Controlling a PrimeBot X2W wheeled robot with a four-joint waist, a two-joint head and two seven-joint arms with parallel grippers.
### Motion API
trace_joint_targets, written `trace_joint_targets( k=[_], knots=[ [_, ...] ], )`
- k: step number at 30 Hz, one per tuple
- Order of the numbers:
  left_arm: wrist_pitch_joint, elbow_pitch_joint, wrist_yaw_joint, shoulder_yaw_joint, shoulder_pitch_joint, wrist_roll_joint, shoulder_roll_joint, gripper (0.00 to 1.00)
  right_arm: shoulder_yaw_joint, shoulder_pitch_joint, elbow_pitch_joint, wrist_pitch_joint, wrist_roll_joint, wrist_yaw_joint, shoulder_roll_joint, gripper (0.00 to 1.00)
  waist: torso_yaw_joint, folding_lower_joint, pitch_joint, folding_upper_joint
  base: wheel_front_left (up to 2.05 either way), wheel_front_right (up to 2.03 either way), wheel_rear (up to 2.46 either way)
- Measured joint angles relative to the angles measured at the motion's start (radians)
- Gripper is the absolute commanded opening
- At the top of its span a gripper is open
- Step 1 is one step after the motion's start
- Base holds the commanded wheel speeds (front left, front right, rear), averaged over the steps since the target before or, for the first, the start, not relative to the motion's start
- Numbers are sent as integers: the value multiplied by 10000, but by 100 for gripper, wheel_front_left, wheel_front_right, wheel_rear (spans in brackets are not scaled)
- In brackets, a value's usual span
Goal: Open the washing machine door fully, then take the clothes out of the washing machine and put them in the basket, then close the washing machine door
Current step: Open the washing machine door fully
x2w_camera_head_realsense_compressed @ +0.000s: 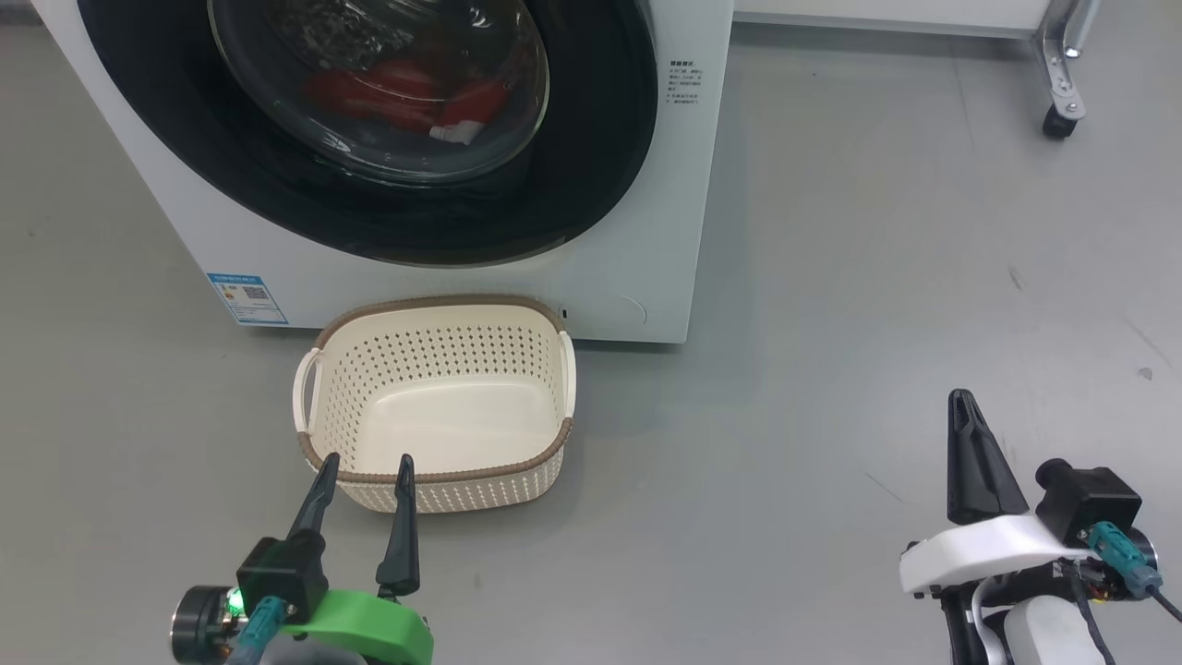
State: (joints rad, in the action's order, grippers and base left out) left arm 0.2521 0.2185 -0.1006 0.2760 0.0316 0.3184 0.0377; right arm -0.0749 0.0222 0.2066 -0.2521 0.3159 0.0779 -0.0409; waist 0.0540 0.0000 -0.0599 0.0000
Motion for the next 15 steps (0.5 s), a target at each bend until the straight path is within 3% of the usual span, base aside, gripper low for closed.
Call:
trace_joint_targets(
  k=[15],
  knots=[
    [0, -407, -21, 514, 851, 157, 0, 100, 698, 1984, -510, 387, 1655, 268, -286, 0, 511, 0, -1343, 0, 0, 0, 0]
  ],
)
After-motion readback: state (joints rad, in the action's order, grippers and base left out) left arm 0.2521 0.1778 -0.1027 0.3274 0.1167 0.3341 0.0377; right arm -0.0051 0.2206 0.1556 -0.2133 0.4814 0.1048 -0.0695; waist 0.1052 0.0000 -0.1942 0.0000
